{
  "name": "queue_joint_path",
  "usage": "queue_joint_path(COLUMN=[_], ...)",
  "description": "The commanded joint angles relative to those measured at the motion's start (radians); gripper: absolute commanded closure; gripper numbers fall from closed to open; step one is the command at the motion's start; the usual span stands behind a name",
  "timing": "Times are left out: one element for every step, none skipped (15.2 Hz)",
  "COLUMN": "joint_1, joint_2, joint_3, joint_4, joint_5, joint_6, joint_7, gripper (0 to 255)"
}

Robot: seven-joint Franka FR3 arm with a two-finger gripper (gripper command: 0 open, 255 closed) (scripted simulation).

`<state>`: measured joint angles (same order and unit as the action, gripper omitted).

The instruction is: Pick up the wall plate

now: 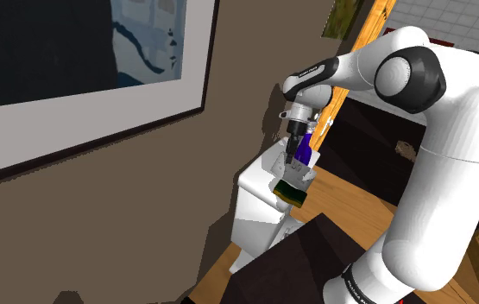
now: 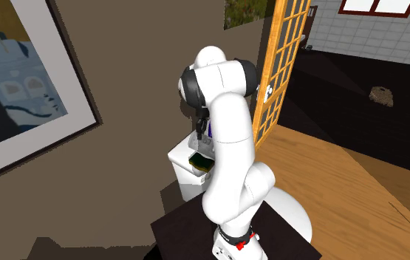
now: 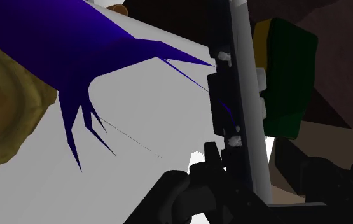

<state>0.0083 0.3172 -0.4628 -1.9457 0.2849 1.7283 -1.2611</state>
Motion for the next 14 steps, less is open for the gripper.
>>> queue_joint_path(joint_1=[0.0, -0.001, 0.0, 0.001, 0.002, 0.003, 0.003, 0.004, 0.005, 0.005, 0.006, 0.006, 0.007, 0.007], joint_2=[0.001, 0.001, -0.006, -0.014, -0.021, -0.028, -0.035, -0.042, -0.049, -0.055, -0.062, -0.068, -0.074, -0.079], joint_3=[0.0, 0.0, -0.002, -0.003, -0.004, -0.005, -0.006, -0.007, -0.008, -0.009, -0.01, -0.011, -0.012, -0.013], joint_4=[-0.003, -0.002, 0.002, 0.006, 0.011, 0.016, 0.021, 0.027, 0.032, 0.038, 0.044, 0.05, 0.057, 0.064], joint_5=[0.0, -0.001, -0.004, -0.008, -0.012, -0.015, -0.018, -0.022, -0.025, -0.028, -0.031, -0.034, -0.036, -0.039], joint_6=[0.0, -0.002, -0.012, -0.023, -0.034, -0.044, -0.055, -0.066, -0.077, -0.089, -0.1, -0.111, -0.122, -0.134], joint_7=[0.0, 0.0, 0.004, 0.008, 0.011, 0.015, 0.019, 0.022, 0.026, 0.03, 0.033, 0.037, 0.04, 0.043], gripper=[255, 255, 255, 255, 255, 255, 255, 255, 255, 255, 255, 255, 255, 255])
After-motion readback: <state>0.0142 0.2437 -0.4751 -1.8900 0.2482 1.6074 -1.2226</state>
